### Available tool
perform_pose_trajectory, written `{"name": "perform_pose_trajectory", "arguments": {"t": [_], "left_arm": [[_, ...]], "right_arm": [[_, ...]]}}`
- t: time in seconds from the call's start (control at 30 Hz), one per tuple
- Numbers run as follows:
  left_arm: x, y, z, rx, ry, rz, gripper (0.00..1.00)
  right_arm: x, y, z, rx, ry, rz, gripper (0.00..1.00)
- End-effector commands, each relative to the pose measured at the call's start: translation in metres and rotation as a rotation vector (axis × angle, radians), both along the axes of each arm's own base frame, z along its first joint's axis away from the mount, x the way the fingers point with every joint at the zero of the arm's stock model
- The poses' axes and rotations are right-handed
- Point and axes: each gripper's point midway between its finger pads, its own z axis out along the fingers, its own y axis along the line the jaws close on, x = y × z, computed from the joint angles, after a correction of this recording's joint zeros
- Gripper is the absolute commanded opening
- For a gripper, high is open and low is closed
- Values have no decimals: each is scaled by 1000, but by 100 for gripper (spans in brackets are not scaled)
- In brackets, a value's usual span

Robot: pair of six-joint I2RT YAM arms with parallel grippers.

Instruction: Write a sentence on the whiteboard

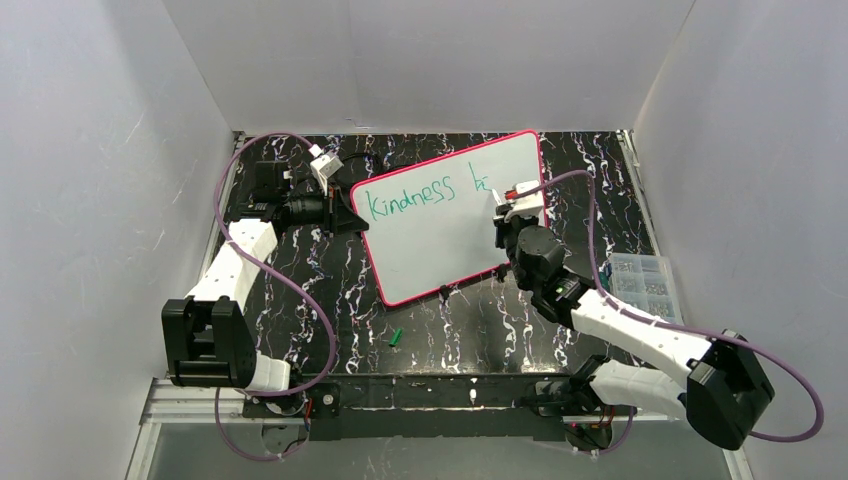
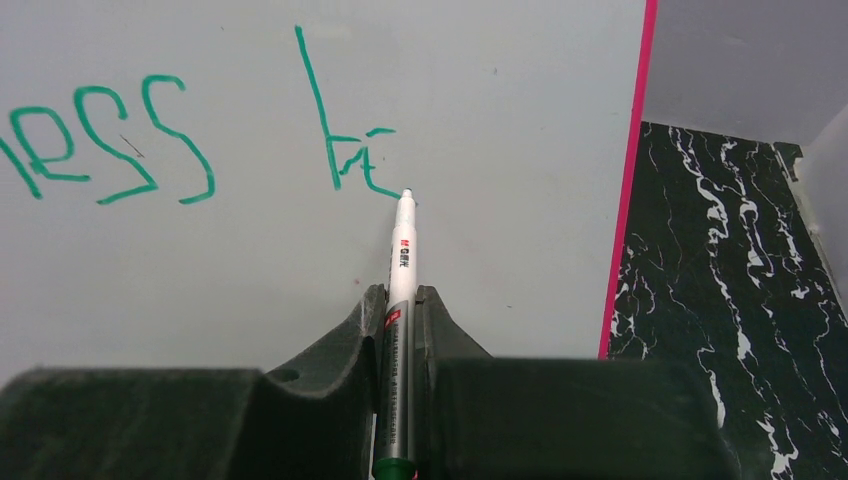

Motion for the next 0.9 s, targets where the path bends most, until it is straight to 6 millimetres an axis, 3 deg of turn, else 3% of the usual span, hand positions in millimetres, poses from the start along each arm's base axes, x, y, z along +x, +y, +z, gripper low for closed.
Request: {"name": "perform_pose_trajectory", "arguments": {"t": [0.0, 0.37, 0.87], "left_arm": [[6, 6, 12, 59, -110, 16, 0], [5, 6, 12, 59, -111, 16, 0], [6, 6, 11, 64, -109, 17, 0]], "right_arm": [[-2, 7, 47, 92, -80, 45, 1], [9, 23, 45, 69, -65, 74, 1], [15, 14, 34, 49, -43, 29, 1]]}}
